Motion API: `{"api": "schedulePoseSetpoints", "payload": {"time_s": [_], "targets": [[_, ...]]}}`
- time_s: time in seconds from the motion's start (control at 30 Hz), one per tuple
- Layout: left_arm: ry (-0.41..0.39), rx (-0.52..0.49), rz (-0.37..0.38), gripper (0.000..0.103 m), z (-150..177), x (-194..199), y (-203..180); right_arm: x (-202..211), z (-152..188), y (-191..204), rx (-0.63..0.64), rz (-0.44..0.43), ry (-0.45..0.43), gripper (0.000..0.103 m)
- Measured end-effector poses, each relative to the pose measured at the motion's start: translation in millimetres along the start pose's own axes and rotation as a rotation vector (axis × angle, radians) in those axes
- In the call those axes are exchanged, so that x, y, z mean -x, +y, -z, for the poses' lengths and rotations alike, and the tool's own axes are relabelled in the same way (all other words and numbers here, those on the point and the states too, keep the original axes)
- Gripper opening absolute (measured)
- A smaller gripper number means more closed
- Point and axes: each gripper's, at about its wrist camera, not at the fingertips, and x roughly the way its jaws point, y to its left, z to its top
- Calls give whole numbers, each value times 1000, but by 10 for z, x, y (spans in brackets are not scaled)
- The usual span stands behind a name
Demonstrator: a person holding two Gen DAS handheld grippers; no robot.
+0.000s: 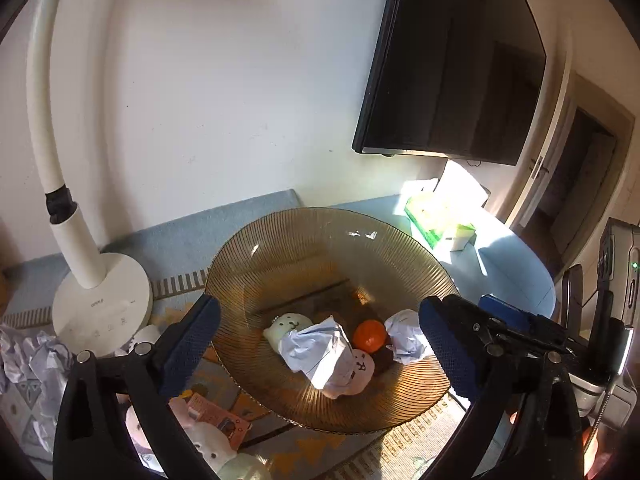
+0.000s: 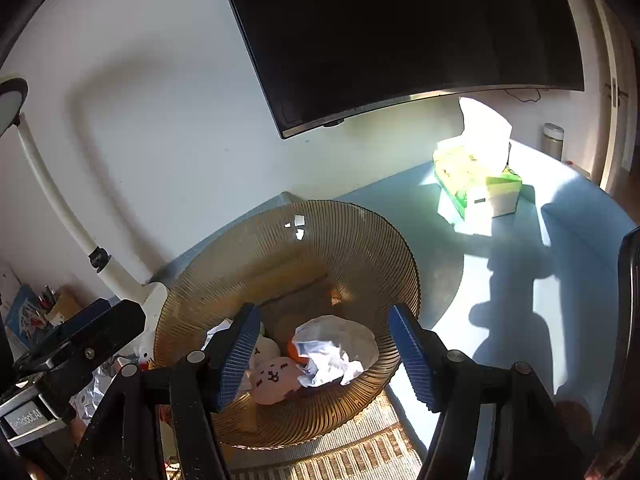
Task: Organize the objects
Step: 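Lower both paper balls into the bowl and open both grippers, then move both open grippers toward the paper balls near the books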
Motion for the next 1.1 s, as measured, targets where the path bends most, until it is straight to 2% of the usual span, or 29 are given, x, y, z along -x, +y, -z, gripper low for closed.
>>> {"api": "schedulePoseSetpoints", "payload": {"time_s": [0.17, 0.37, 0.5, 0.6, 0.67, 0.7, 0.83, 0.93, 1.0, 1.03, 1.1], "targets": [[-27, 49, 4, 100, 111, 369, 214, 205, 157, 218, 77, -2, -28, 66], [-132, 84, -37, 100, 321, 1146, 532, 545, 312, 716, 148, -96, -62, 66], [-211, 102, -133, 102, 520, 1719, 800, 746, 482, 1108, 183, -187, -84, 66], [-239, 114, -285, 102, 827, 1987, 1071, 778, 741, 1369, 207, -263, -86, 66], [-221, 163, -377, 102, 1084, 2035, 1343, 727, 981, 1534, 237, -303, -76, 66], [-207, 197, -395, 102, 1216, 2027, 1497, 689, 1092, 1609, 253, -319, -67, 67], [-144, 334, -391, 102, 1723, 1883, 1992, 469, 1435, 1857, 299, -355, 3, 67], [-121, 385, -390, 102, 1975, 1796, 2163, 355, 1576, 1981, 322, -378, 35, 67], [-123, 402, -396, 102, 2060, 1768, 2187, 309, 1661, 2020, 349, -361, 30, 69], [-121, 402, -396, 102, 2058, 1767, 2184, 267, 1718, 2030, 360, -346, 28, 78], [-140, 388, -412, 102, 2060, 1784, 2156, 167, 1776, 2087, 384, -279, 66, 81]]}}
